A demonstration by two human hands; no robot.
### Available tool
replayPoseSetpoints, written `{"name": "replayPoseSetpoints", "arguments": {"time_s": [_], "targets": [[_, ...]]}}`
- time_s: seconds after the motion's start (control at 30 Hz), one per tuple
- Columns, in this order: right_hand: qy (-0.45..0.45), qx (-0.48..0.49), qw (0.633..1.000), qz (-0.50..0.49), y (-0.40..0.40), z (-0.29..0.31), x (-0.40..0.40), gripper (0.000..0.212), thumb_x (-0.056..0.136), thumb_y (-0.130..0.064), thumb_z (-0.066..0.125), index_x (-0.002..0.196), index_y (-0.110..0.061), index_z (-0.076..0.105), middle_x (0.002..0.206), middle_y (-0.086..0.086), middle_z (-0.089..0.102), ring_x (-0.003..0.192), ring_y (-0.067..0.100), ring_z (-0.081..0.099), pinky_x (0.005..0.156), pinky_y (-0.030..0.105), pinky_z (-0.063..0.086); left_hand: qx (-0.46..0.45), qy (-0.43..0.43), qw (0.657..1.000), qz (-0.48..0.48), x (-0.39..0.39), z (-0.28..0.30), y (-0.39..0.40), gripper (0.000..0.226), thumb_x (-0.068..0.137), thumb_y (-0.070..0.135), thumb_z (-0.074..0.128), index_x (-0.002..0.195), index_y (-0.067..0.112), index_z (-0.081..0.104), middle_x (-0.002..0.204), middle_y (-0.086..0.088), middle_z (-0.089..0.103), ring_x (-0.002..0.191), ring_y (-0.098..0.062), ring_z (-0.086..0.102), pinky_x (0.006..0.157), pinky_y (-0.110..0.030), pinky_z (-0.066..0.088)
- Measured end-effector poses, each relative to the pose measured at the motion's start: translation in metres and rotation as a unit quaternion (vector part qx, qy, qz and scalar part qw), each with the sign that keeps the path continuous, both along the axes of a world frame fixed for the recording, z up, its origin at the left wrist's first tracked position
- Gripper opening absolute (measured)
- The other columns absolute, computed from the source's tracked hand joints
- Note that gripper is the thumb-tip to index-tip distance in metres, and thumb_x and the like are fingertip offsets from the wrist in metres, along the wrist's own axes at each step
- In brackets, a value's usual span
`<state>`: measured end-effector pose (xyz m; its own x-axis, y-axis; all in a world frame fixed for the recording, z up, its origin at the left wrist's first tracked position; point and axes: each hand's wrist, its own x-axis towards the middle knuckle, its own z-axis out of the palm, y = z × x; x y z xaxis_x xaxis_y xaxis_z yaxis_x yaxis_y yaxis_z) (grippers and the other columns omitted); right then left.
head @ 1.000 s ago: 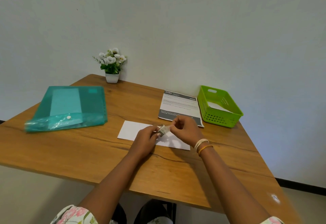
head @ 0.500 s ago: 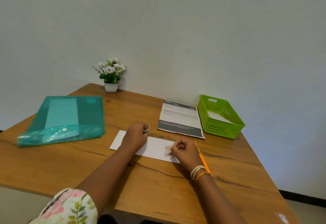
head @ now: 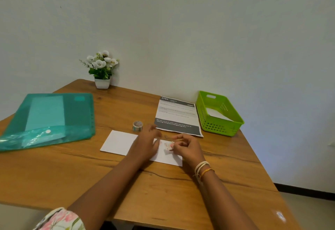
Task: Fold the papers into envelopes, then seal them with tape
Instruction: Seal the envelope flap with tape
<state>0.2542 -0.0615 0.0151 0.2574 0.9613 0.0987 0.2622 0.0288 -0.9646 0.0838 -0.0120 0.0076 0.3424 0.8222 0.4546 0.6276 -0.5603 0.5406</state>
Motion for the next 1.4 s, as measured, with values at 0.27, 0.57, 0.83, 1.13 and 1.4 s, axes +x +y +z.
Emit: {"name": "replayPoseSetpoints", "arguments": {"time_s": [0.27, 0.57, 0.83, 1.13, 1.4], "targets": [[0.035, -0.061, 0.996, -0.063, -0.001, 0.009, 0.009, 0.007, 0.079, -0.005, 0.071, 0.075, -0.010, 0.074, 0.074, 0.008, 0.074, 0.068, 0.023, 0.073, 0.059, 0.027, 0.056, 0.016, 0.059, 0.997, 0.039, 0.010, -0.016, -0.020, 0.024, 0.093, 0.032, 0.053, 0.111, 0.029, 0.068, 0.125, 0.007, 0.061, 0.114, -0.011, 0.051, 0.090, -0.025, 0.041], [0.124, -0.186, 0.962, -0.155, 0.001, 0.030, 0.003, 0.010, 0.082, 0.000, 0.068, 0.072, -0.001, 0.069, 0.059, 0.013, 0.065, 0.043, 0.016, 0.061, 0.043, 0.022, 0.054, 0.048, 0.106, 0.990, 0.085, 0.013, -0.015, -0.040, 0.027, 0.092, 0.037, 0.052, 0.111, 0.025, 0.066, 0.116, 0.006, 0.062, 0.105, -0.011, 0.052, 0.081, -0.024, 0.041], [0.126, -0.236, 0.946, -0.182, 0.004, 0.024, -0.010, 0.019, 0.084, -0.002, 0.064, 0.066, 0.001, 0.061, 0.060, 0.011, 0.063, 0.040, 0.014, 0.061, 0.038, 0.020, 0.050, 0.044, 0.135, 0.984, 0.105, 0.012, -0.013, -0.043, 0.030, 0.090, 0.042, 0.053, 0.113, 0.027, 0.066, 0.113, 0.005, 0.062, 0.102, -0.012, 0.052, 0.077, -0.025, 0.036], [0.096, -0.179, 0.955, -0.216, 0.001, 0.023, -0.018, 0.018, 0.064, 0.000, 0.065, 0.047, 0.000, 0.062, 0.045, 0.012, 0.056, 0.033, 0.023, 0.049, 0.040, 0.024, 0.044, 0.021, 0.227, 0.973, 0.030, 0.018, -0.019, -0.035, 0.043, 0.098, 0.036, 0.034, 0.141, 0.041, 0.036, 0.150, 0.007, 0.036, 0.133, -0.018, 0.032, 0.100, -0.041, 0.027], [0.069, -0.185, 0.955, -0.221, -0.002, 0.025, -0.020, 0.017, 0.066, -0.010, 0.061, 0.051, -0.004, 0.068, 0.048, 0.008, 0.062, 0.035, 0.019, 0.051, 0.043, 0.023, 0.047, 0.009, 0.239, 0.971, 0.015, 0.019, -0.019, -0.033, 0.052, 0.096, 0.026, 0.036, 0.145, 0.041, 0.030, 0.154, 0.017, 0.030, 0.133, -0.020, 0.033, 0.095, -0.040, 0.027]]}}
